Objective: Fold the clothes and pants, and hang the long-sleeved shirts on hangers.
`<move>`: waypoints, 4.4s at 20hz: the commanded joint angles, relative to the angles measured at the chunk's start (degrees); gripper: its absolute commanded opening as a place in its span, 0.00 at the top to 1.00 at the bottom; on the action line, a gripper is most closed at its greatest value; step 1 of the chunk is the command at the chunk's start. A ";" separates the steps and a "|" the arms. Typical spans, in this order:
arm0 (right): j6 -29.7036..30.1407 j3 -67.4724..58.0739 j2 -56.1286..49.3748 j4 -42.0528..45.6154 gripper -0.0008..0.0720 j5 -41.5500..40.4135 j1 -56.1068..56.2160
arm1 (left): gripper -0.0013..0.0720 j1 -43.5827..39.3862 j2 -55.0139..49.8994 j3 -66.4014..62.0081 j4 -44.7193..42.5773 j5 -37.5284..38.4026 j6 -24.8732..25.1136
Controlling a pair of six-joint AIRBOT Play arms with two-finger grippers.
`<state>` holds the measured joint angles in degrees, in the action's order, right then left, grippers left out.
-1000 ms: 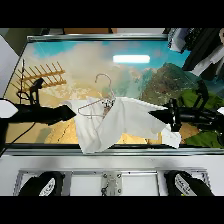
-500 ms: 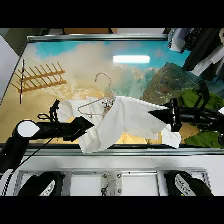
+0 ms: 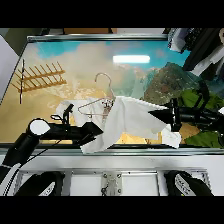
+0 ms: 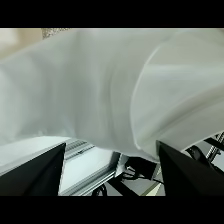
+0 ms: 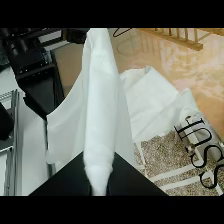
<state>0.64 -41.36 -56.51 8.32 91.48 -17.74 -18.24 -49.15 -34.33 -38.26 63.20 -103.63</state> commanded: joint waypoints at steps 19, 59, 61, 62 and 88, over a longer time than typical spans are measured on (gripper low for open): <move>-5.77 -0.02 -0.02 -1.55 0.96 0.00 0.02 | 0.96 -5.86 -3.89 0.11 1.46 -9.18 -0.09; -35.21 -2.45 15.06 1.70 0.98 -7.98 7.91 | 0.96 17.35 -5.92 -13.20 -20.65 3.23 3.78; -35.19 -2.43 15.04 2.27 0.98 -7.72 7.89 | 0.96 19.91 -5.95 -13.88 -20.63 3.34 4.44; -35.19 -2.43 15.04 2.54 0.98 -7.32 7.89 | 0.96 20.87 -5.99 -14.97 -20.70 3.65 5.35; -34.07 -2.43 14.12 -4.70 0.98 -5.99 13.81 | 0.32 16.31 -27.67 -75.03 -20.63 24.22 8.83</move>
<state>-33.65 -43.77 -42.37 6.46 85.54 -4.12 -2.39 -74.52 -104.60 -58.92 86.37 -94.83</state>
